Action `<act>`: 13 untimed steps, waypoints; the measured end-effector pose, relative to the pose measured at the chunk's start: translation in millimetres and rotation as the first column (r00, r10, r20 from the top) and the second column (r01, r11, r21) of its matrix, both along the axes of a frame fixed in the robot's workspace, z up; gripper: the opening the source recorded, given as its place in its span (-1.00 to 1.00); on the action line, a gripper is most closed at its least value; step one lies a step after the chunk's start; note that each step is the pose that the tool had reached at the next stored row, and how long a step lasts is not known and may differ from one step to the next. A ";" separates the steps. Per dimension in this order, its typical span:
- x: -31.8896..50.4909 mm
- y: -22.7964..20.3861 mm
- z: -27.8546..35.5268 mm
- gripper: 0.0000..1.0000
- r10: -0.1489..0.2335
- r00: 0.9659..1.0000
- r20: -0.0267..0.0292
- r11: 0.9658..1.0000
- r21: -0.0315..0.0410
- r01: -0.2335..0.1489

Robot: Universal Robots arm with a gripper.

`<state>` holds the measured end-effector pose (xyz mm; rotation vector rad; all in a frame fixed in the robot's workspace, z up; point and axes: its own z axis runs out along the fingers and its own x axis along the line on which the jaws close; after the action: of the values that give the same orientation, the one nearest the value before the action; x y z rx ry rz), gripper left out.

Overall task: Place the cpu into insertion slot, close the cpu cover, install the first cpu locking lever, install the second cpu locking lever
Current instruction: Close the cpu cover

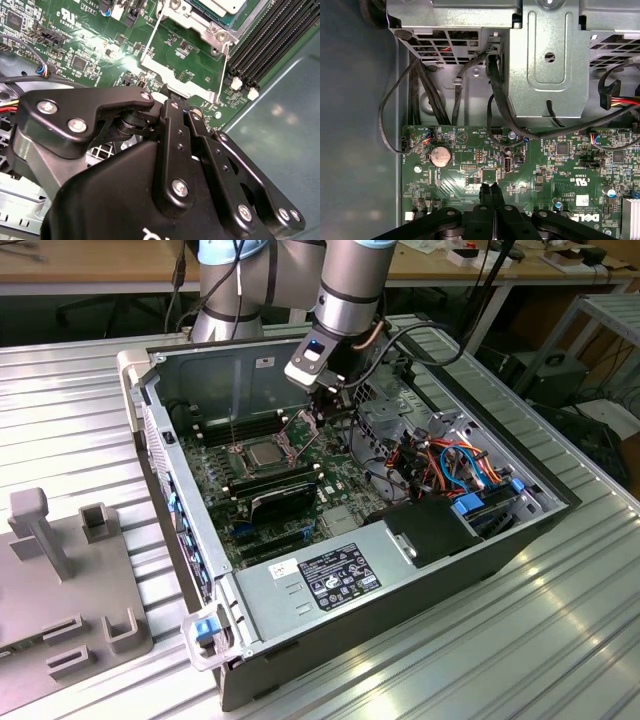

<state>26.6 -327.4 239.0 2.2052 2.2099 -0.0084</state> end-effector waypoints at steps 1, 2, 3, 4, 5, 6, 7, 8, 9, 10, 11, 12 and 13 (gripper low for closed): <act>0.0 0.0 -0.1 -0.79 0.000 1.000 0.000 1.000 0.000 0.000; 0.0 0.0 -0.3 -0.79 0.000 1.000 0.000 1.000 0.000 0.000; 0.0 0.0 -0.5 -0.79 0.000 1.000 0.000 1.000 0.000 0.000; 0.0 0.0 -0.6 -0.79 0.000 1.000 0.000 1.000 0.000 0.000; 0.0 0.0 -0.7 -0.79 0.000 1.000 0.000 1.000 0.000 0.000; 0.0 0.0 -0.8 -0.79 0.000 1.000 0.000 1.000 0.000 0.000; 0.0 0.0 -0.9 -0.79 0.000 1.000 0.000 1.000 0.000 0.000; 0.0 0.0 -1.1 -0.79 0.000 1.000 0.000 1.000 0.000 0.000; 0.0 0.0 -1.2 -0.79 0.000 1.000 0.000 1.000 0.000 0.000; -0.2 0.0 -1.2 -0.79 0.000 1.000 0.000 1.000 0.000 0.000; -0.5 0.0 -1.2 -0.79 0.000 1.000 0.000 1.000 0.000 0.000; -1.0 0.0 -1.2 -0.79 0.000 1.000 0.000 1.000 0.000 0.000; -1.8 0.0 -1.2 -0.79 0.000 1.000 0.000 1.000 0.000 0.000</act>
<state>24.8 -327.4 237.8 2.2052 2.2098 -0.0084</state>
